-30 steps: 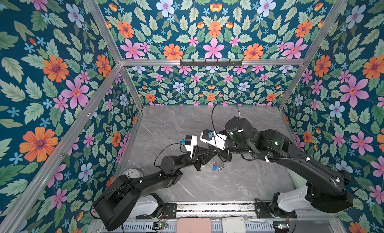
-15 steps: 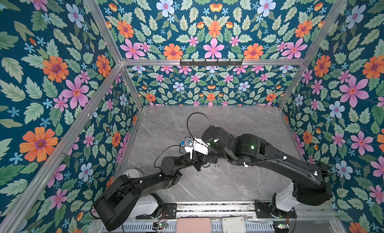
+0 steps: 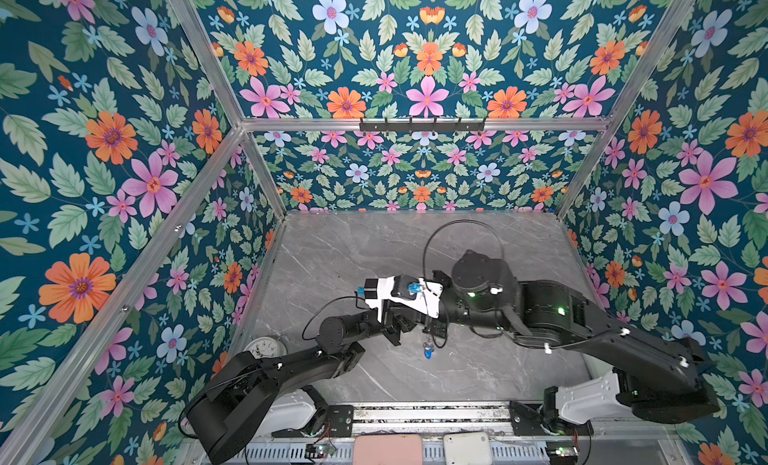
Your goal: Remove the keys from the keyring
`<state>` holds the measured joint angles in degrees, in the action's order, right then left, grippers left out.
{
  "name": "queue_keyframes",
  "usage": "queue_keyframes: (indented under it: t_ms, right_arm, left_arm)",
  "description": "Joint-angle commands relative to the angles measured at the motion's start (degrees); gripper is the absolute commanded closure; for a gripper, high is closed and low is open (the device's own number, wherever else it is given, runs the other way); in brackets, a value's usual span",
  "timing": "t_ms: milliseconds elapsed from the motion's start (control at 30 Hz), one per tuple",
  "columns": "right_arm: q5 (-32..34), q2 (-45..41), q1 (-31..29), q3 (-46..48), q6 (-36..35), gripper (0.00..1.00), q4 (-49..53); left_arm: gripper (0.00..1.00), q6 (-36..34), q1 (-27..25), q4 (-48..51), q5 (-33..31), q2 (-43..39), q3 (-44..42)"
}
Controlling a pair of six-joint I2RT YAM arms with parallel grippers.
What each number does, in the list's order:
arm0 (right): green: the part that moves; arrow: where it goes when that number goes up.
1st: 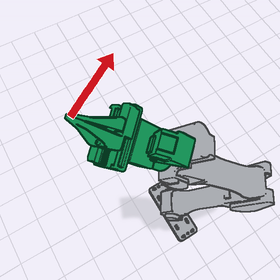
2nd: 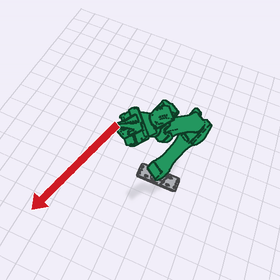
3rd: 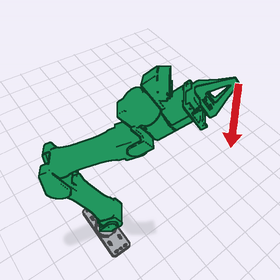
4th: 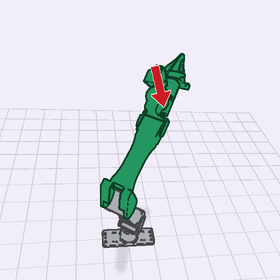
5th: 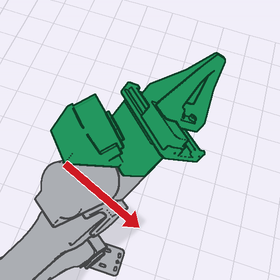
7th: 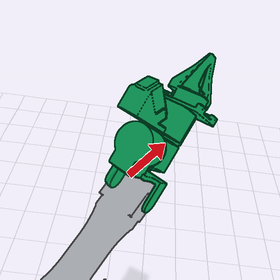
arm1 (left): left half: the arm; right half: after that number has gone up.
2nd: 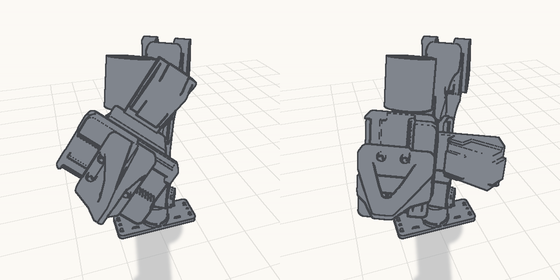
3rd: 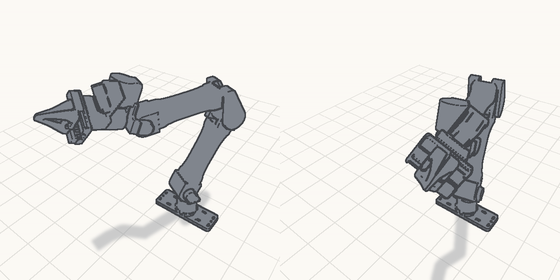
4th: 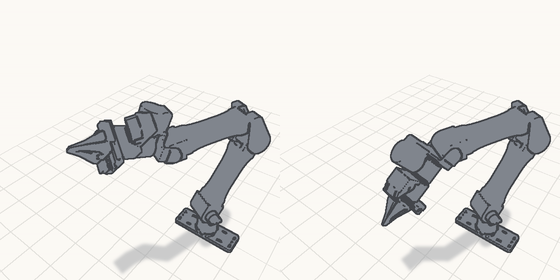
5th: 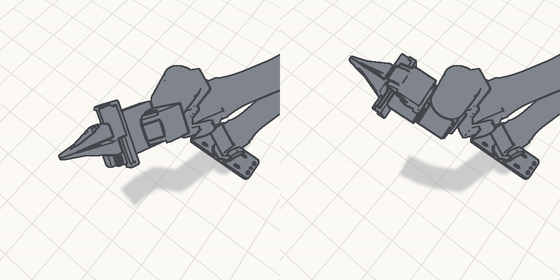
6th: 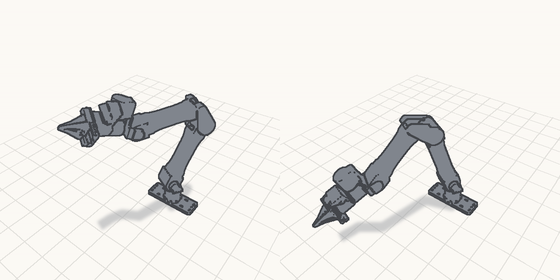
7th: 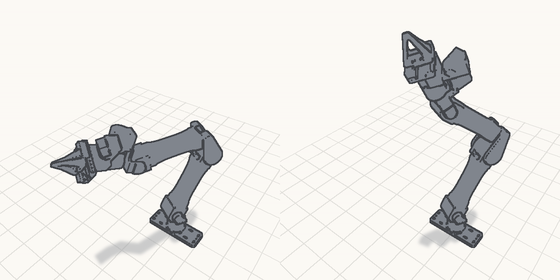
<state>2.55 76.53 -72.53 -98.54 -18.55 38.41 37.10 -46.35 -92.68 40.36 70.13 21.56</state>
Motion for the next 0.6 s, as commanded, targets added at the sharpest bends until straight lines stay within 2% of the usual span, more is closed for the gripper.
queue_keyframes:
  t_ms: [0, 67, 167, 233, 400, 467, 567]
  right_arm:
    - [-1.9, -5.3, -0.1, 4.1, 3.6, 0.65, -6.7]
    - [-1.4, -8.9, 1.3, 7.2, 5.5, 0.65, -8.0]
    - [-7.3, -14.1, 8.6, 13.1, 11.7, 0.63, -9.9]
    - [-13.2, -17.1, 14.4, 17.9, 15.6, 0.62, -12.0]
    - [-36.7, -20.1, 28.5, 27.1, 24.1, 0.6, -18.4]
    - [-42.7, -19.9, 30.6, 29.2, 25.6, 0.59, -20.7]
    - [-48.3, -19.0, 31.4, 30.7, 26.3, 0.54, -23.3]
  left_arm:
    - [1.0, -0.7, 0.1, -3.2, -0.4, -0.3, -0.1]
    - [1.0, -0.7, 0.1, -3.2, -0.5, -0.4, -0.3]
    - [1.0, -0.1, 0.2, -3.2, -0.7, -0.7, -0.4]
    - [1.0, 0.2, 0.2, -3.1, -1.0, -1.0, -0.4]
    - [1.0, 0.4, 0.2, -2.9, -1.7, -1.6, -0.6]
    - [1.0, 0.7, 0.2, -2.8, -1.7, -1.8, -0.6]
    - [1.0, 1.0, 0.2, -2.2, -2.0, -2.3, -0.7]
